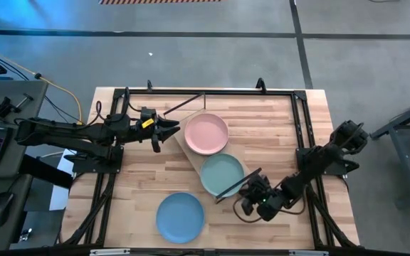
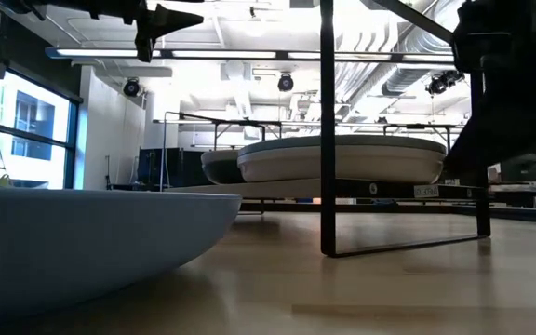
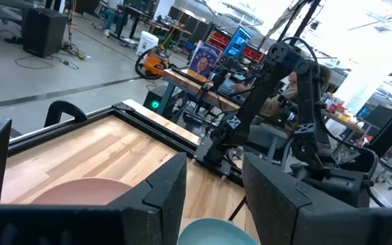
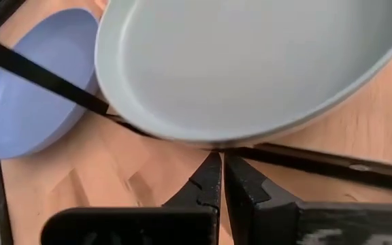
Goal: Place and stack plates onto a shelf
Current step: Adjust the plates, then stack the blue plate on the top of the pink plate on the shelf
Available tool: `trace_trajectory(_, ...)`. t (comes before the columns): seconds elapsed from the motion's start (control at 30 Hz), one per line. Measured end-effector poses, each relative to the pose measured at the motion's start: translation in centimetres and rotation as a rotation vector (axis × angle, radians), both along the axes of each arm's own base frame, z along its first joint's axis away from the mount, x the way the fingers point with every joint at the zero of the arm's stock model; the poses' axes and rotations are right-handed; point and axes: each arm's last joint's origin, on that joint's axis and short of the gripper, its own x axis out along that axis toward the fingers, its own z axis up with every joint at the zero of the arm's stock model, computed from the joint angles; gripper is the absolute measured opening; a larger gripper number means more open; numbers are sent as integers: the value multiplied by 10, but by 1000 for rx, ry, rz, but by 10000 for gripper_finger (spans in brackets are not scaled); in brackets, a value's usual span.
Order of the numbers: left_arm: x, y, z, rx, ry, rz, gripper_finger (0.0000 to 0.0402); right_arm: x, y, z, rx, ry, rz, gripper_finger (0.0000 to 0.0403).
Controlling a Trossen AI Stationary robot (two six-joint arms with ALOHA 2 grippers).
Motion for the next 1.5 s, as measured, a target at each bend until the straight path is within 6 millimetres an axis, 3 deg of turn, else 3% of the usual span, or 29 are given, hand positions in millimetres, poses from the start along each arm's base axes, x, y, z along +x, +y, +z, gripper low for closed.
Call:
trace_trajectory(0.6,0,0,0,20,5,15,131,7,-12,3,-41,15,6,0)
trace_trajectory(0.8,0,0,0,34,8,15,131,-19,0,19,2,107,183,0)
trace_trajectory(1.0,0,0,0,33,8,15,131,-57,-3,62,55,56,234,0)
trace_trajectory(1.17,-1,0,1,33,2,16,131,-72,-35,115,53,-193,215,0)
trace_trajectory(1.27,-2,0,2,33,-6,16,131,-79,-62,145,-33,-345,219,0)
trace_trajectory(1.5,-2,0,2,33,-4,16,131,-90,-119,172,-325,-418,190,0)
